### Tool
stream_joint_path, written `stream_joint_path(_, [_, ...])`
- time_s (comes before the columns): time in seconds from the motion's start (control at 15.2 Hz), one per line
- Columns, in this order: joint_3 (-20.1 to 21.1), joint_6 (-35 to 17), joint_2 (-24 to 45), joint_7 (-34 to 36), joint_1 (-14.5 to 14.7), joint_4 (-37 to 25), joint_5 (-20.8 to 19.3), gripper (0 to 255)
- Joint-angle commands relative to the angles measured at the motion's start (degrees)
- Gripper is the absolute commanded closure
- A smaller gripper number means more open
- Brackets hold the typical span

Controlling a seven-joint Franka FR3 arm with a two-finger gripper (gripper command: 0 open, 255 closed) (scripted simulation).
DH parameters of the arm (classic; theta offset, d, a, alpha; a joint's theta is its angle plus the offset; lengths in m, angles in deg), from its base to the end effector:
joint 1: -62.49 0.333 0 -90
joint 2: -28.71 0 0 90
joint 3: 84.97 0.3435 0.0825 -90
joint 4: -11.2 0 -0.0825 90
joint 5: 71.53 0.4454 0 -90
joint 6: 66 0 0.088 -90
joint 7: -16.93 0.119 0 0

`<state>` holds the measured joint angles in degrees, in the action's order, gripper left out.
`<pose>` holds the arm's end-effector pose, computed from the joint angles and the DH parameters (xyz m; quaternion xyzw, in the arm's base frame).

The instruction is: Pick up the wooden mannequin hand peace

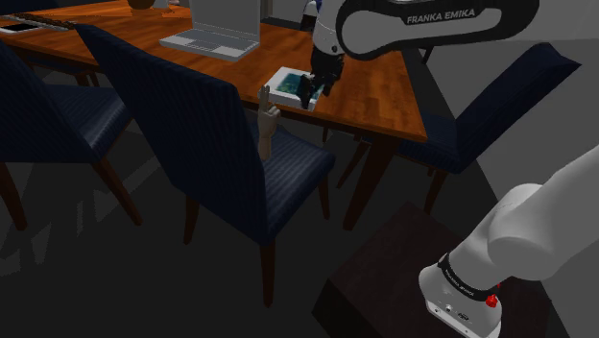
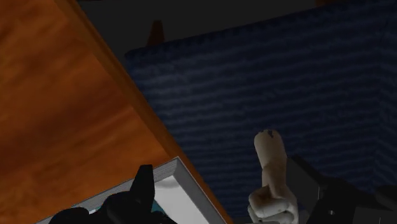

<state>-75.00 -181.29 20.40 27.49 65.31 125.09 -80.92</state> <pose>0.5776 0.1237 0.5421 0.9914 0.0481 0.0992 0.0706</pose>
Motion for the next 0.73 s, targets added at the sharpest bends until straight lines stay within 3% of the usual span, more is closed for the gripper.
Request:
stream_joint_path(0.0, [0.7,-0.4,4.2,0.4,0.4,-3.7,-0.8,0])
stream_joint_path(0.53, [2.6,-0.1,21.9,1.4,3.1,-21.1,-5.2,0])
stream_joint_path(0.66, [2.6,-0.8,22.2,1.6,3.2,-20.7,-5.3,0])
